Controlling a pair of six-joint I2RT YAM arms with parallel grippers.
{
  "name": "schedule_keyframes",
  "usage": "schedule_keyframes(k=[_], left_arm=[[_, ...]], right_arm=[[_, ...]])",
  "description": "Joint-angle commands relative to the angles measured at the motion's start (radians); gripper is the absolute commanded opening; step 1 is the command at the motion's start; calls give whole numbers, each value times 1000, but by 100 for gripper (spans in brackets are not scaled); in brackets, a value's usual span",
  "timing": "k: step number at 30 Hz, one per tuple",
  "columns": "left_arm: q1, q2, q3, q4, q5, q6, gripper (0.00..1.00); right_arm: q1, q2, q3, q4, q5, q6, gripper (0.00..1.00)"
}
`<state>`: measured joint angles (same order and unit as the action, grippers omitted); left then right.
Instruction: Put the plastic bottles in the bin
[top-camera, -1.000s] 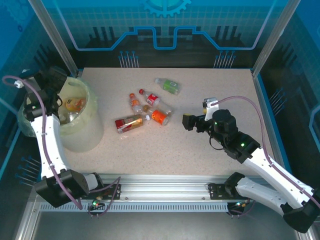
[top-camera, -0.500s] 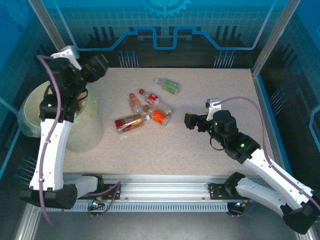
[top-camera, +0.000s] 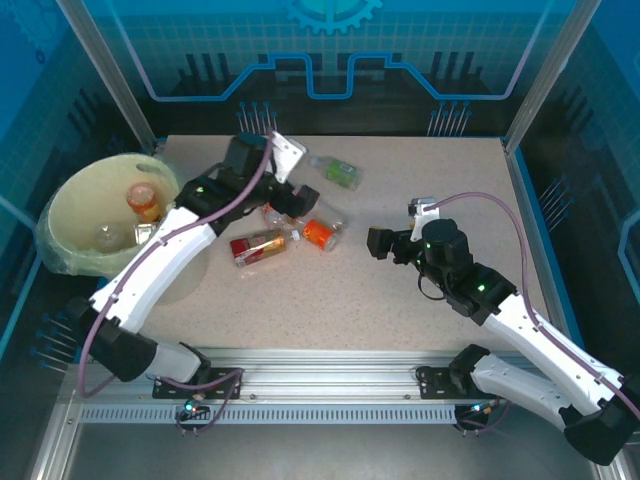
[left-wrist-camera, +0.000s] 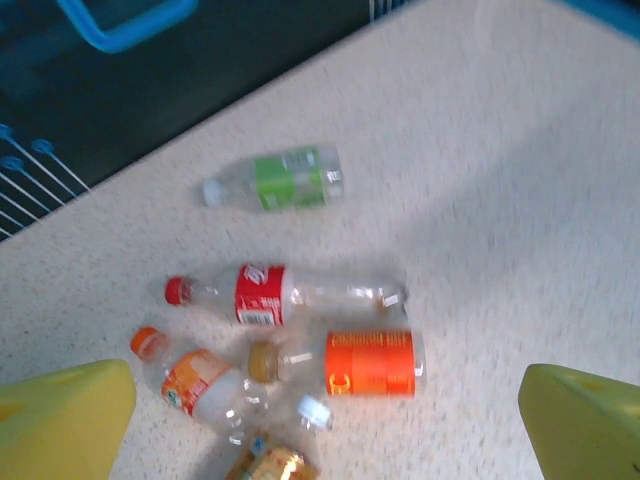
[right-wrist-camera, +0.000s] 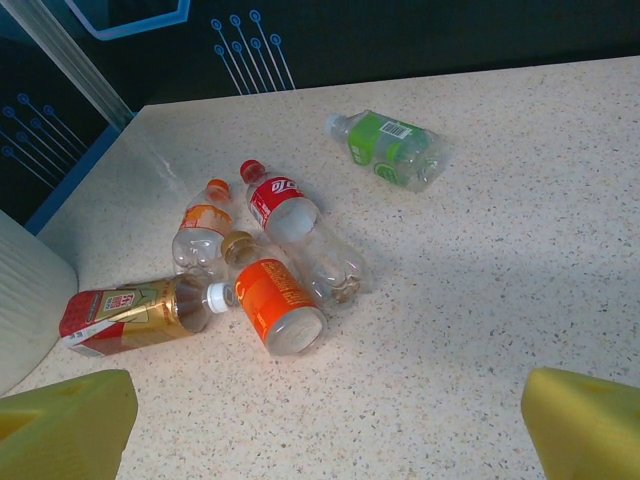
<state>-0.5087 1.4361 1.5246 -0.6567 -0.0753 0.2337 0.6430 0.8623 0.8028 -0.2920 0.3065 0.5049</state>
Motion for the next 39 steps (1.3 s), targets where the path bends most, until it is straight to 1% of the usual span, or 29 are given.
schedule_keyframes(k=[1, 3, 6, 8, 10, 14, 16, 18, 25, 30, 34, 36, 39], left_arm=[[-10, 64, -16, -137, -46, 151, 99], [-9, 114, -12, -198, -67, 178, 99], [-9, 191, -12, -269, -128, 212, 99], [-5, 233, -20, -285, -170, 226, 99], [8, 270, -31, -291, -184, 240, 99], [66, 327, -30, -300, -164, 237, 99], [93, 347, -26, -297, -122, 244, 99], [100, 370, -26, -307, -100, 269, 99], [148, 452, -39, -348, -86, 300, 99], [151, 489, -115, -263, -94, 347, 99], [151, 514, -160, -209, -80, 339, 99], [147, 505, -187, -200, -56, 337, 97], [138, 490, -187, -209, -30, 318, 87]], right_arm=[[-13, -6, 7, -5, 0, -4, 100], [-13, -6, 7, -5, -2, -6, 100], [-13, -6, 8, -6, -6, -10, 100], [-13, -6, 12, -10, -8, -14, 100], [-15, -6, 15, -17, -10, -14, 100], [-15, -8, 22, -40, -2, -8, 100], [-15, -11, 23, -47, 5, -8, 100], [-16, -15, 22, -49, 13, -8, 100], [-18, -28, 13, -58, 23, -6, 100], [-23, -37, 10, -65, 26, -11, 100], [-24, -48, 10, -74, 29, -12, 100], [-25, -55, 8, -87, 36, -12, 100], [-25, -67, 0, -96, 44, -7, 100]])
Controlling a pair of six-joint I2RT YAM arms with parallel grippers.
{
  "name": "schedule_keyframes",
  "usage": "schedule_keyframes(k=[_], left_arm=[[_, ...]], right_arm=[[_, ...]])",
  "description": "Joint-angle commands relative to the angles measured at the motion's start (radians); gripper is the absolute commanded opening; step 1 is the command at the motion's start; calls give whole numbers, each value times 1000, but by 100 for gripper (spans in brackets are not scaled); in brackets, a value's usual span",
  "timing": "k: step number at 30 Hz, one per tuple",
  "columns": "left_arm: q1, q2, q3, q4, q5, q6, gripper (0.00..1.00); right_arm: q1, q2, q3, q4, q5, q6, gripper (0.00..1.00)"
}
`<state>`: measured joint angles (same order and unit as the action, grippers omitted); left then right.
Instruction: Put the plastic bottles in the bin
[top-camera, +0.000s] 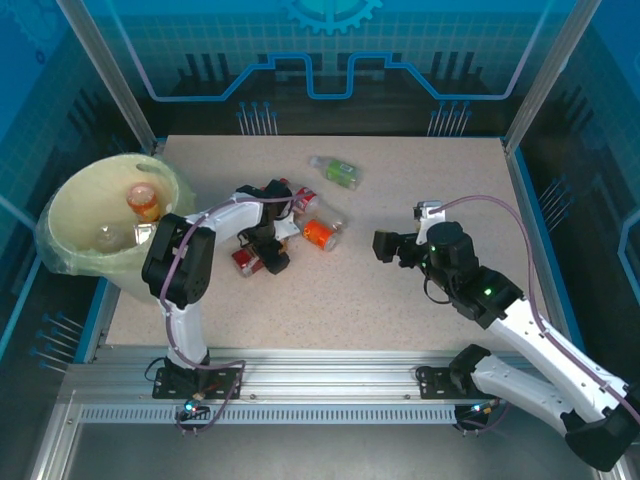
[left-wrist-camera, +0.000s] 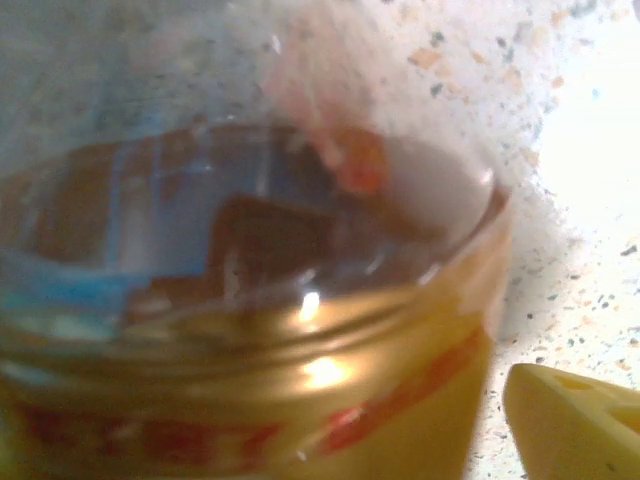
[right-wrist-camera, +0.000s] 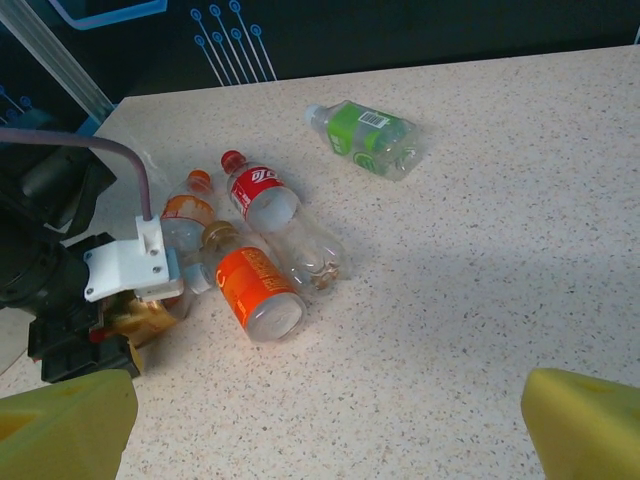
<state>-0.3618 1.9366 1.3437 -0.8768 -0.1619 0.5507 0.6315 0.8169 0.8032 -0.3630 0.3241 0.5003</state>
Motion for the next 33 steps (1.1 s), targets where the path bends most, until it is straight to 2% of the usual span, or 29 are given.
schedule_keyframes(k=[1, 6, 9, 13, 18, 24, 33], left_arm=[[-9, -16, -4, 12, 72, -9, 84], [-17, -33, -31, 34, 75, -44, 74], [-19, -42, -36, 41, 46, -64, 58], [-30, -91, -63, 74, 35, -79, 55], [-40, -202, -86, 98, 99, -116, 54], [-45, -333, -99, 106, 118, -130, 54], [-43, -538, -152, 294, 248, -198, 51]], right_arm=[[-14, -26, -5, -22, 28, 0, 100], [-18, -46, -29, -3, 13, 5, 100], [-18, -58, -38, 27, -56, -34, 100], [-19, -83, -50, 56, -73, -48, 100], [-19, -110, -79, 85, -109, -68, 100], [-18, -89, -73, 94, -129, -74, 100], [12, -15, -38, 113, -159, -77, 100]])
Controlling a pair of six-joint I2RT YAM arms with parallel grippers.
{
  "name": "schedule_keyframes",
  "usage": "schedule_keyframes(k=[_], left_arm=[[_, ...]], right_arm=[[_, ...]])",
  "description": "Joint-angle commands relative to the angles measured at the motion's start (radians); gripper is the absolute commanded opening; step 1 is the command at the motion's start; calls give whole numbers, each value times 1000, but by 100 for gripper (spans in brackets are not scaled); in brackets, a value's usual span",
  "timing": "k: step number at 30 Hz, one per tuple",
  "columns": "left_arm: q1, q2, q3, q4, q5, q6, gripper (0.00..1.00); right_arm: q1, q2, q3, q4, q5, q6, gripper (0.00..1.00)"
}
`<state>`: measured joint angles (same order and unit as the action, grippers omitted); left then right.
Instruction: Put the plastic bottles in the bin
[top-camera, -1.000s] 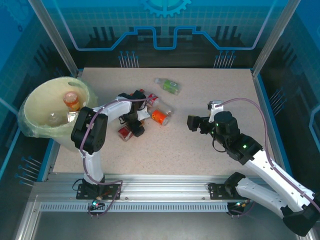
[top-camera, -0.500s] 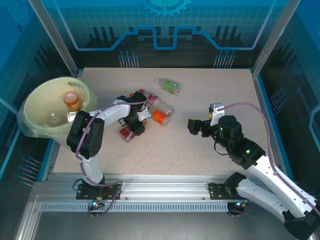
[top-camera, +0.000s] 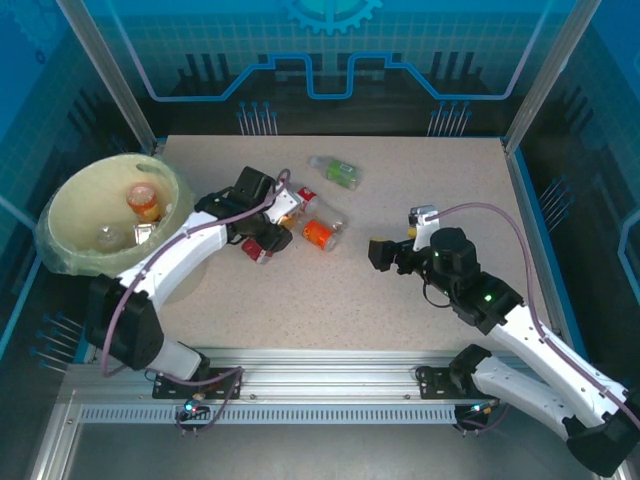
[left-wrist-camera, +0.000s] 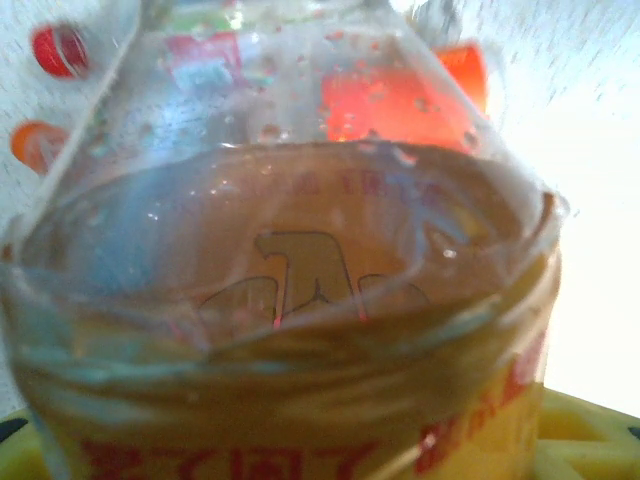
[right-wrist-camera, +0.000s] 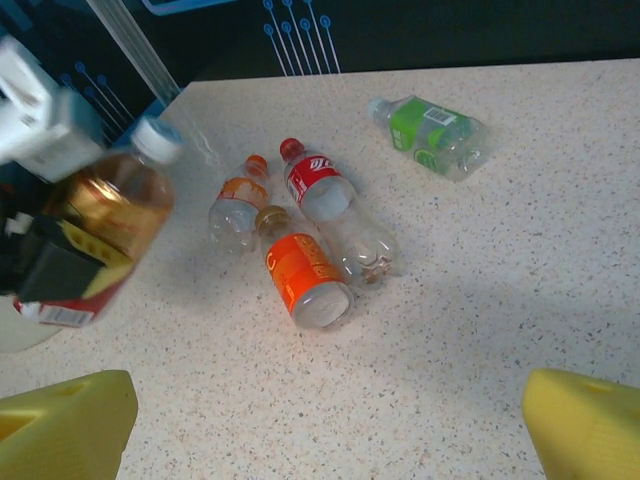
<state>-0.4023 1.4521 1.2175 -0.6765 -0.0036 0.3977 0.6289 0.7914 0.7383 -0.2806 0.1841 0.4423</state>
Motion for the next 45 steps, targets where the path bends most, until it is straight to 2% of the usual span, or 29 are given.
schedule_keyframes(k=[1, 3, 8, 14, 19, 23, 32, 40, 43, 45], left_arm=[[-3, -75, -39, 132, 116, -62, 51], [-2, -117, -72, 220, 153, -104, 51], [-3, -200, -137, 419, 159, -209, 49], [-1, -230, -98, 437, 160, -293, 48], [18, -263, -94, 506, 202, -433, 47], [20, -281, -47, 497, 205, -492, 46], [50, -402, 56, 441, 47, -542, 46], [94, -450, 189, 280, -174, -460, 45], [135, -453, 230, 242, -298, -435, 45], [196, -453, 241, 228, -335, -444, 45]], right_arm=[[21, 17, 29, 32, -17, -20, 100], [31, 31, 36, 38, -15, -25, 100], [42, 56, 41, 77, -28, -14, 100], [62, 81, 42, 132, -47, -18, 100], [82, 118, 56, 168, -68, -6, 100], [92, 156, 77, 192, -101, -14, 100], [103, 191, 90, 221, -126, -38, 100], [108, 223, 122, 206, -111, -34, 100], [108, 239, 136, 198, -112, -34, 100], [108, 247, 136, 197, -114, -34, 100]])
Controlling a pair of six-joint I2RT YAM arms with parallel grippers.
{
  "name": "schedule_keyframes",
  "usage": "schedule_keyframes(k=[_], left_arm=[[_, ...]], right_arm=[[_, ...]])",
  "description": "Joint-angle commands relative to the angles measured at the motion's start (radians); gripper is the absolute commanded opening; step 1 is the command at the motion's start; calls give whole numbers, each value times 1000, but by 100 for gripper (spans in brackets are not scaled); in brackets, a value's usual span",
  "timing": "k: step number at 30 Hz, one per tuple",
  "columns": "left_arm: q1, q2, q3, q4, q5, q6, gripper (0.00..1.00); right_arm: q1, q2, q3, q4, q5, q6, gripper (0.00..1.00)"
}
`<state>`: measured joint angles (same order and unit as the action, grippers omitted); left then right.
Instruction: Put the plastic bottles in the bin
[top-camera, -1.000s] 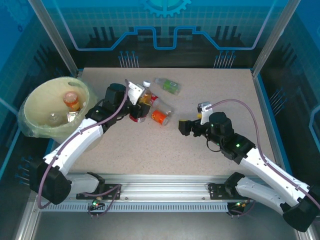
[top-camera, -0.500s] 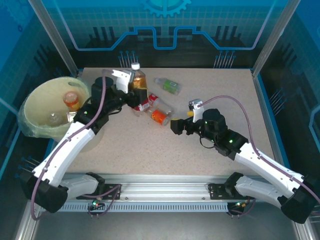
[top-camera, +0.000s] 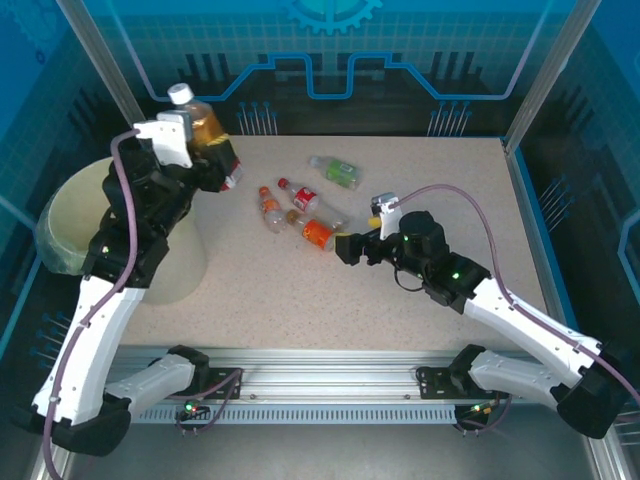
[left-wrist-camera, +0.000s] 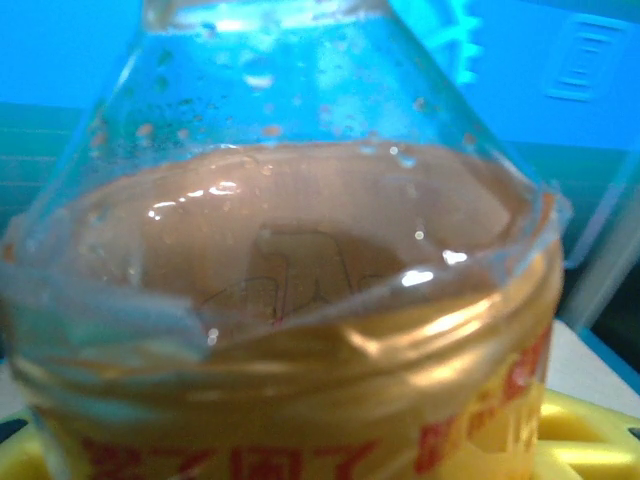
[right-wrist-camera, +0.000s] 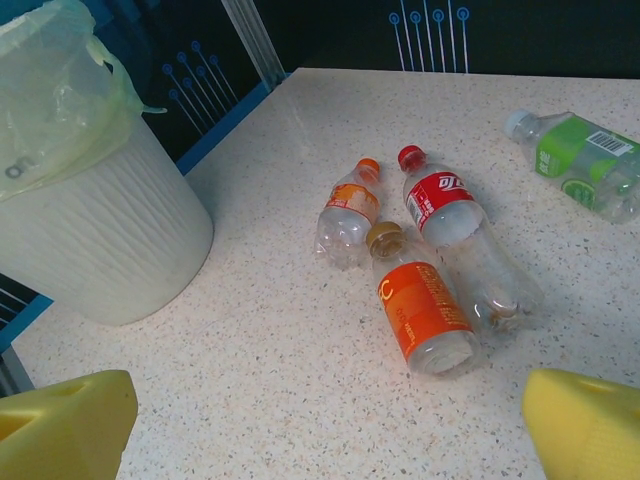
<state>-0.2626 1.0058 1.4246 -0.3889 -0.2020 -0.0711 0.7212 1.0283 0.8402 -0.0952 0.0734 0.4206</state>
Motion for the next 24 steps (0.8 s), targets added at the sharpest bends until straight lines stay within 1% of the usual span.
schedule_keyframes(k=[1, 6, 11, 13, 16, 20, 22, 24], left_arm=[[87, -9, 38, -67, -134, 15, 45], [254, -4, 38, -115, -134, -36, 46], [448, -7, 8, -168, -93, -110, 46], [512, -6, 2, -192, -88, -135, 47], [597, 8, 0, -232, -107, -119, 48], [724, 33, -2, -288, -160, -71, 49], [768, 47, -12, -310, -193, -44, 51], [780, 72, -11, -349, -240, -6, 53]], right_arm=[[17, 11, 34, 11, -4, -13, 100], [18, 15, 34, 11, 8, -17, 100], [20, 13, 33, 5, 20, -20, 100], [20, 15, 34, 2, 23, -22, 100], [20, 19, 65, -4, 29, -23, 100], [21, 27, 72, -9, 33, -28, 100], [20, 34, 80, -12, 38, -38, 100], [21, 45, 93, -17, 43, -46, 100]])
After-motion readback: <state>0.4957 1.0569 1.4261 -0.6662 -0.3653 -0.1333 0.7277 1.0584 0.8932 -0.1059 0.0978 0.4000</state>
